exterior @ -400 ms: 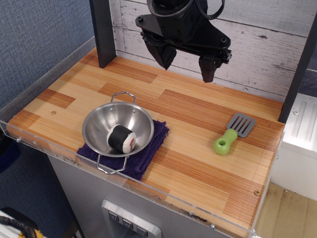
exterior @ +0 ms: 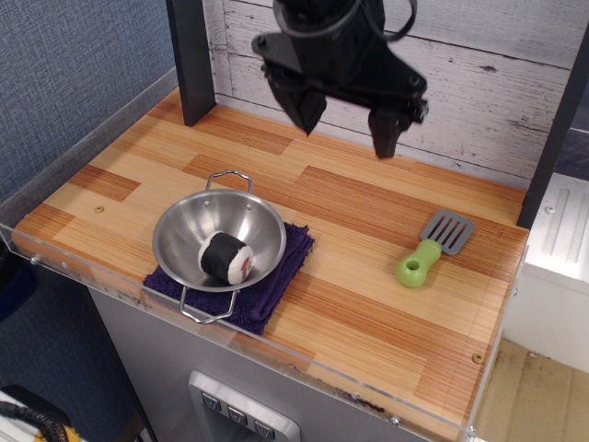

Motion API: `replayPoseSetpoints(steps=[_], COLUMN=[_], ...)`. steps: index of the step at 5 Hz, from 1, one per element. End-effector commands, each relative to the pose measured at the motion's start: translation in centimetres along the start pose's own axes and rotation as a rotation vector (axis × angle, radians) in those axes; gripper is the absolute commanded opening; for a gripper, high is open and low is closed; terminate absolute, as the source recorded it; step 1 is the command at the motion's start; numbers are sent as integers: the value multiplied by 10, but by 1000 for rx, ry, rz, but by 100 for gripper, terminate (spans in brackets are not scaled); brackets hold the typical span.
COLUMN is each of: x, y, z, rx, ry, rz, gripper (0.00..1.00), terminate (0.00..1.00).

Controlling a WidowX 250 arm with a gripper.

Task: Move sushi from pot to just left of green spatula

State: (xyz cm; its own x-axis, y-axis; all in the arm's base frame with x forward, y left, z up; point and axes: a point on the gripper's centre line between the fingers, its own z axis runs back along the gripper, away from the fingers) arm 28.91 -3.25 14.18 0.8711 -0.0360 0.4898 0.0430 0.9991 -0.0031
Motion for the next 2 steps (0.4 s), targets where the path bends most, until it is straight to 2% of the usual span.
replayPoseSetpoints(steps=[1, 2], x=[-27, -44], y=[24, 35], z=[8, 12], rx=[59, 76], ry=[28, 41], rz=[28, 45], gripper=[100, 100], terminate=[0, 0])
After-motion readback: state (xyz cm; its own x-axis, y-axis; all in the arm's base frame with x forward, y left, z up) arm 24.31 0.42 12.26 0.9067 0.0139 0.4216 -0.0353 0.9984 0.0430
